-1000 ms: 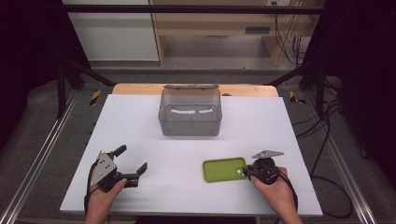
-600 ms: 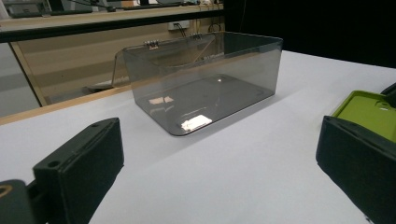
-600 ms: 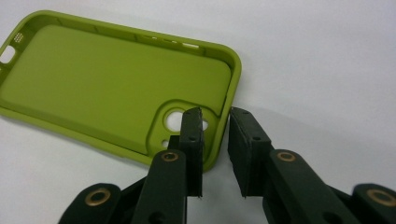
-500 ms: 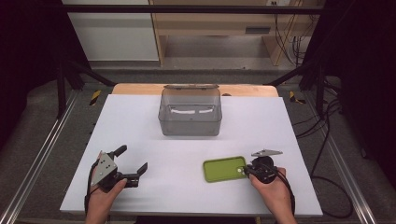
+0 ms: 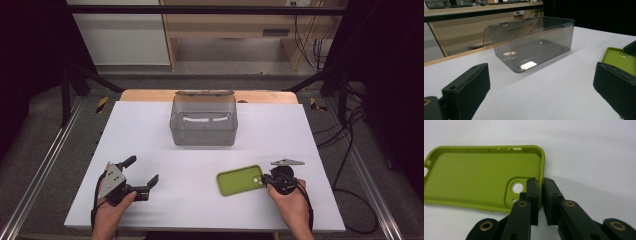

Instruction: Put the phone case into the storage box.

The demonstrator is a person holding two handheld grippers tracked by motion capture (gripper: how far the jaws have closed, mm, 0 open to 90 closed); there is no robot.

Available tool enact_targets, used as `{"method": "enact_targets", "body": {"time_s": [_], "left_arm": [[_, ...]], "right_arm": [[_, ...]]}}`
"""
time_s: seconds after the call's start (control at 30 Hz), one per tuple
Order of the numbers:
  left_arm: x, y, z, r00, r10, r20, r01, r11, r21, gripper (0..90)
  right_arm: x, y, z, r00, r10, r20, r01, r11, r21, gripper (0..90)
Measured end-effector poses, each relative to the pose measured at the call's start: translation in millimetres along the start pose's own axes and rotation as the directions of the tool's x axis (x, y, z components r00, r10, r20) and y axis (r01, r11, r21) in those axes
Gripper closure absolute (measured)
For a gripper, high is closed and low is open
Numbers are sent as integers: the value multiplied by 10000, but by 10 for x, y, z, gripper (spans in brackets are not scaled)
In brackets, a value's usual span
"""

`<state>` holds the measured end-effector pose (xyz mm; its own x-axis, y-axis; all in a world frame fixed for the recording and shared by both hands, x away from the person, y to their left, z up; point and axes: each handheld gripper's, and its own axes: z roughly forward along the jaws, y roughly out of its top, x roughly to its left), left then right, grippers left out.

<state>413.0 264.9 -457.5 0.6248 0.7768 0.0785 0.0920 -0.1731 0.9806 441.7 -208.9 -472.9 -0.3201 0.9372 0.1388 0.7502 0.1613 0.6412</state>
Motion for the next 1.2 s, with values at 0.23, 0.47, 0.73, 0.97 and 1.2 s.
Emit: {"method": "enact_targets", "body": {"time_s": [0.23, 0.47, 0.73, 0.97, 1.2], "left_arm": [[2, -2, 3, 10000, -16, -2, 16, 10000, 12, 7], [-5, -2, 10, 10000, -12, 29, 12, 10000, 37, 8], [-4, -6, 14, 10000, -49, 47, 48, 10000, 45, 7], [-3, 6, 0, 9996, -266, 91, 266, 9996, 42, 8], [23, 44, -45, 9973, -727, 93, 727, 9973, 48, 10]], "right_arm": [[-2, 6, 24, 9998, 213, 49, -212, 9996, -183, 837], [-30, 10, 38, 9984, 559, -98, -562, 9979, -331, 859], [-51, 44, 56, 9986, 520, 41, -516, 9967, -631, 875], [-22, 170, -7, 9998, -201, -61, 191, 9905, -1365, 876], [-18, 260, -33, 9974, -709, -116, 671, 9773, -2011, 876]]}}
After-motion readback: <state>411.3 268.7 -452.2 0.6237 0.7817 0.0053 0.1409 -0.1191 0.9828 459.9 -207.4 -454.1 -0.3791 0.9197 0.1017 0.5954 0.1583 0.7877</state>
